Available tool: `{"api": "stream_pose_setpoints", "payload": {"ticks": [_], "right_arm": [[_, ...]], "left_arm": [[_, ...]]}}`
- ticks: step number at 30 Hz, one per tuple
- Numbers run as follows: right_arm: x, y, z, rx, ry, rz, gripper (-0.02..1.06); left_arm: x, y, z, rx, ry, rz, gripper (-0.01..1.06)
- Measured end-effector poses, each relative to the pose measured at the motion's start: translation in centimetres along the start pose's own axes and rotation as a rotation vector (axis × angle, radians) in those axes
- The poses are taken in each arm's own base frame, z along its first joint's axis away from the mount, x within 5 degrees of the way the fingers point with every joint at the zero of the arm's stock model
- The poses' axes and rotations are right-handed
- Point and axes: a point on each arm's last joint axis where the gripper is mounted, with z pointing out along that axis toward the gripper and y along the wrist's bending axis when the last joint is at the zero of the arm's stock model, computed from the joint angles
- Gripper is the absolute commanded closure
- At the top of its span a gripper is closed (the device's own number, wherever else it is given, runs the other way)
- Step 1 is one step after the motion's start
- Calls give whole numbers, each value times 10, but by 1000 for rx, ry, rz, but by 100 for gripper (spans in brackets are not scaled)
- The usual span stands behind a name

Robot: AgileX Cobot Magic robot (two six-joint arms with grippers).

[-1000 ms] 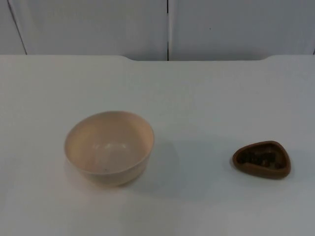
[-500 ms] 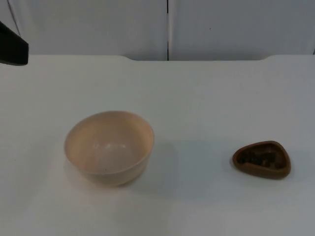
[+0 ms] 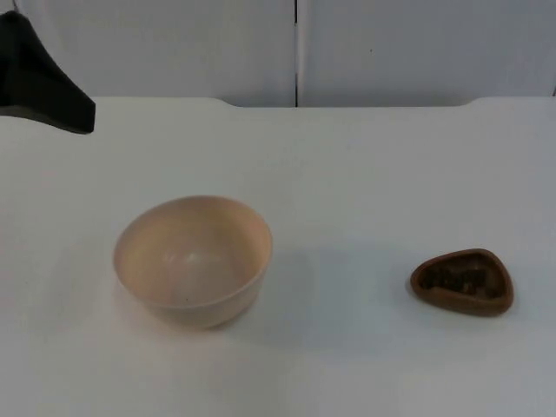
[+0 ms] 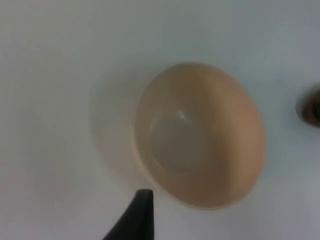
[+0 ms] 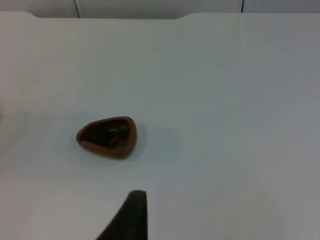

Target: Pick up the bowl with the left hand and pour the coffee beans from the cup into the bowl with the right hand.

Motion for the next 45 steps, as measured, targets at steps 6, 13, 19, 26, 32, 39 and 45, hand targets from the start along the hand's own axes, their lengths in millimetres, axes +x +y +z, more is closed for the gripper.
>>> {"api": "stream_pose_setpoints", "payload": {"ticks": [6,13,19,26,32,39,45], "right_arm": [[0,0,0,0,0,0,-1],[0,0,0,0,0,0,-1],[0,0,0,0,0,0,-1],[0,0,0,0,0,0,-1],[0,0,0,0,0,0,-1],[0,0,0,0,0,0,-1],[0,0,0,0,-2,0,-1]], "left_arm": [[-13,-11,26,23,48,38,0],[-28,0,53,-28,110,-3,0],[-44,12,81,-35,169,-19,0],[-48,25,108,-34,250,-37,0],[-39,49,125,-44,319,-84,0],[-33,72,130,-60,354,-144,0],[-29,76,136,-52,388,-140,0]]}}
